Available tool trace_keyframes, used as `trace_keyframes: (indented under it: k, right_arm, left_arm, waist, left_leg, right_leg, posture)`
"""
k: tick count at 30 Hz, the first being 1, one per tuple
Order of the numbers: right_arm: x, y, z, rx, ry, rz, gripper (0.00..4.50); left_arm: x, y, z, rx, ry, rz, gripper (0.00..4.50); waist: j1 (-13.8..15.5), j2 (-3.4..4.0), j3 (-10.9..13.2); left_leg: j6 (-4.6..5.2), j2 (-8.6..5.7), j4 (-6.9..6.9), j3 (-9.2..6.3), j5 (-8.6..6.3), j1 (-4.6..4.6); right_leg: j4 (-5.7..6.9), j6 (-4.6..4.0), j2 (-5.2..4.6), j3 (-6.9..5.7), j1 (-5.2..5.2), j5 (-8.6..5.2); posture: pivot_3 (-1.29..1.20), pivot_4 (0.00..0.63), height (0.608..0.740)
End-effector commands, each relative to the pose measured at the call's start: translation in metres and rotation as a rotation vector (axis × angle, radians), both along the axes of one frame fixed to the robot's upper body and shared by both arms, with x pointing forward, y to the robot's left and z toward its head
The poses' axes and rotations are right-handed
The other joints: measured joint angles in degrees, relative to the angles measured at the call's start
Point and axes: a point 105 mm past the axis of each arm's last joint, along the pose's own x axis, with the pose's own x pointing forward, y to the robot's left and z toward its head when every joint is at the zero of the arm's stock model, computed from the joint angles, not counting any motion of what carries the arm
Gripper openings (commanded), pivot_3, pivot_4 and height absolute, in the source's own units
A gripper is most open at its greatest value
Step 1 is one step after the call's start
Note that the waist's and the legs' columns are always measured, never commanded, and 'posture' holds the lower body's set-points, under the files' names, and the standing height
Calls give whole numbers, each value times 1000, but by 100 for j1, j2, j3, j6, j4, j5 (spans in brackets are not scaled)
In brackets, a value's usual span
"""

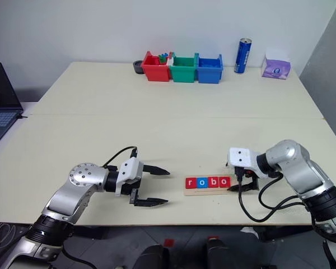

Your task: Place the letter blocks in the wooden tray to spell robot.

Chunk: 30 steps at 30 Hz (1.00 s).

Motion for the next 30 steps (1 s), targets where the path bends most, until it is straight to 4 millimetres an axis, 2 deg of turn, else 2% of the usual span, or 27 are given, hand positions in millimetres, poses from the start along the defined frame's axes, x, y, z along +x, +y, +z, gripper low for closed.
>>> trace_keyframes:
  k: [1,4,7,12,16,19,24,30]
  right_arm:
    - [-1,-1,27,50,-77,-21,4482]
    - [-6,-5,25,61,-85,-59,4482]
    - [-1,-16,21,69,-125,-156,4482]
    - [11,-35,21,239,-155,-448,4482]
    - [26,-58,21,404,-258,-784,4482]
    - [28,-68,15,500,-295,-976,4482]
    - [26,-69,3,585,-287,-1132,4482]
    - [29,-51,-13,642,-235,-1176,4482]
  left_arm:
    - [-1,-3,9,-10,-35,-14,4500]
    - [-1,-4,9,-12,-34,-16,4500]
    - [-1,-6,10,-15,-35,-16,4500]
    - [0,-9,12,-30,-32,-14,4500]
    - [-1,-10,14,-51,-21,-5,4500]
    - [-2,-10,17,-71,1,-2,4500]
    - [-1,-6,18,-60,6,-4,4500]
    - [-1,-6,18,-49,-1,-9,4500]
  waist:
    - [1,0,0]
    - [3,0,0]
    - [4,0,0]
    - [3,-1,-1]
    - [-4,-1,-1]
    - [0,1,-1]
    - [-6,2,-3]
    - [-7,5,-4]
  left_leg:
    - [0,0,0,0,0,0]
    - [0,0,-1,-2,0,-1]
    - [0,-1,0,0,0,-2]
    - [0,-3,0,1,0,-2]
    - [-1,-1,-2,0,0,-2]
    - [-1,-1,-3,-2,1,-3]
    - [-1,-3,-4,1,1,-2]
    - [-1,-4,-5,6,0,-1]
  right_leg:
    - [0,0,0,-1,0,0]
    - [0,0,-1,-4,0,0]
    - [1,0,-1,-4,1,0]
    - [3,0,-2,0,0,0]
    - [4,0,0,-1,1,0]
    - [6,0,0,2,0,0]
    - [5,1,-1,5,-1,0]
    - [5,4,1,6,-1,-2]
  posture:
    - [0,150,740]
    - [0,150,740]
    - [0,150,740]
    - [0,150,740]
    - [0,150,740]
    - [0,150,740]
    - [0,150,740]
    - [0,150,740]
